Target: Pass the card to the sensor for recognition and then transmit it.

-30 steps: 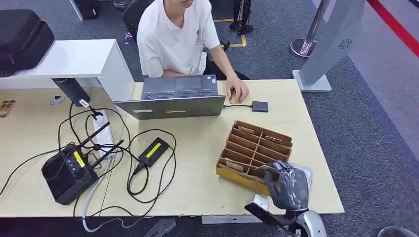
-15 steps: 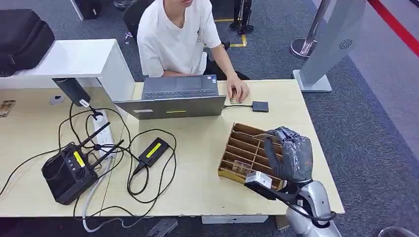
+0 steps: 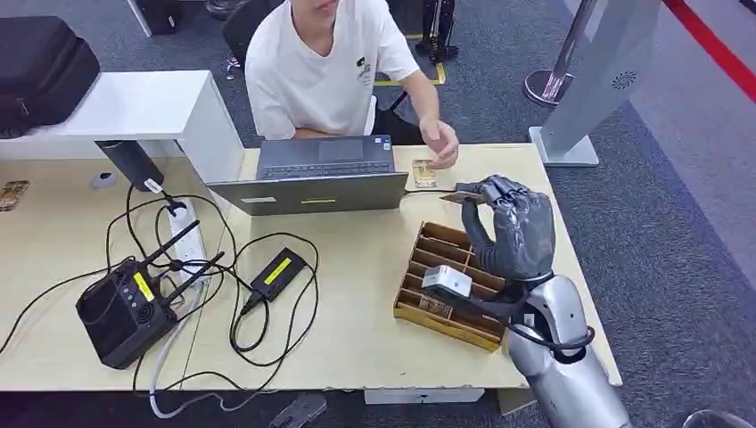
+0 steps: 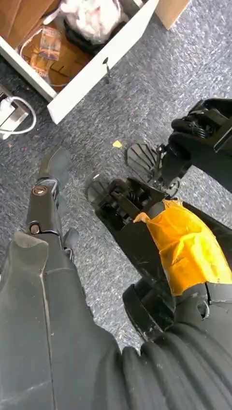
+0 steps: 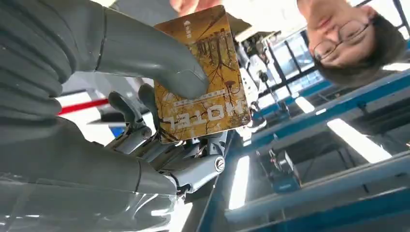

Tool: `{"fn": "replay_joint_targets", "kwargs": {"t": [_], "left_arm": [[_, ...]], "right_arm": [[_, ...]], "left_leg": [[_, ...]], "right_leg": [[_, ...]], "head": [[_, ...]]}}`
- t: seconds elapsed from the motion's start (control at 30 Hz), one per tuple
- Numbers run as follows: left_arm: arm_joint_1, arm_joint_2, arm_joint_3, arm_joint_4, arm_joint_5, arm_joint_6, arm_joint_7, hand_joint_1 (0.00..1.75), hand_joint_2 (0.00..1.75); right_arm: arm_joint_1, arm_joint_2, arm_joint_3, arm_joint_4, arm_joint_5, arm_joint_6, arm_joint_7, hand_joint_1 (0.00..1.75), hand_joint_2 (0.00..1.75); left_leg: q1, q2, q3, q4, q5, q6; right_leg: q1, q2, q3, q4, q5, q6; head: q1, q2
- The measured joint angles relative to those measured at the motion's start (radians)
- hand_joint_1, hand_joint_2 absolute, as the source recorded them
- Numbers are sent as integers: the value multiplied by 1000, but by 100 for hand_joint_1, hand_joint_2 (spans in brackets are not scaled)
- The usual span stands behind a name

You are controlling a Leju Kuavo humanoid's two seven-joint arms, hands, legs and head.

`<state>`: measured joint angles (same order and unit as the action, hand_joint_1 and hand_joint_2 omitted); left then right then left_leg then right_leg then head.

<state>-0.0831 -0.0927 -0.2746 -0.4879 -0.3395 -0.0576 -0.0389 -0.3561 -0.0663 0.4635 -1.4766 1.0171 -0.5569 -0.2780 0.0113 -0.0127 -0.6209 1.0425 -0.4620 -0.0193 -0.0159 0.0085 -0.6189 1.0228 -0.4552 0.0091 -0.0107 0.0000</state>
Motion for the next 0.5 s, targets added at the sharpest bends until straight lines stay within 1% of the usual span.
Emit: {"fn": "replay_joint_targets", "kwargs": {"t": [0.1,0.13,0.2,0.3,0.4,0.5], "left_arm": [[-21,-3,-13,8,-2,-11,32,0,175],[-26,-6,-14,10,-5,-12,41,0,175],[-42,-15,-16,16,-16,-15,64,0,175],[-63,-31,-29,26,-37,-21,99,0,175],[-75,-38,-36,32,-52,-26,117,0,175],[-80,-42,-45,33,-64,-29,128,0,175]], "right_arm": [[-129,32,22,57,63,18,78,152,175],[-172,42,27,80,90,19,105,152,175],[-259,71,39,150,157,14,152,152,175],[-374,119,55,273,261,-11,221,152,175],[-454,156,62,400,315,-42,263,152,175],[-514,183,67,510,349,-52,296,152,175]], "left_leg": [[0,2,0,0,2,-2],[0,1,0,0,3,0],[0,-2,-1,0,4,0],[0,-2,-2,0,7,-1],[0,-4,-3,0,8,0],[0,-4,-4,1,8,0]], "right_leg": [[0,2,-2,0,2,-1],[0,1,-2,0,2,-1],[0,-3,-2,0,2,-1],[0,-3,-2,0,4,0],[0,-4,-3,0,5,1],[0,-4,-3,0,5,1]], "head": [[-1,0],[0,0],[0,0],[0,0],[0,0],[0,0]]}}
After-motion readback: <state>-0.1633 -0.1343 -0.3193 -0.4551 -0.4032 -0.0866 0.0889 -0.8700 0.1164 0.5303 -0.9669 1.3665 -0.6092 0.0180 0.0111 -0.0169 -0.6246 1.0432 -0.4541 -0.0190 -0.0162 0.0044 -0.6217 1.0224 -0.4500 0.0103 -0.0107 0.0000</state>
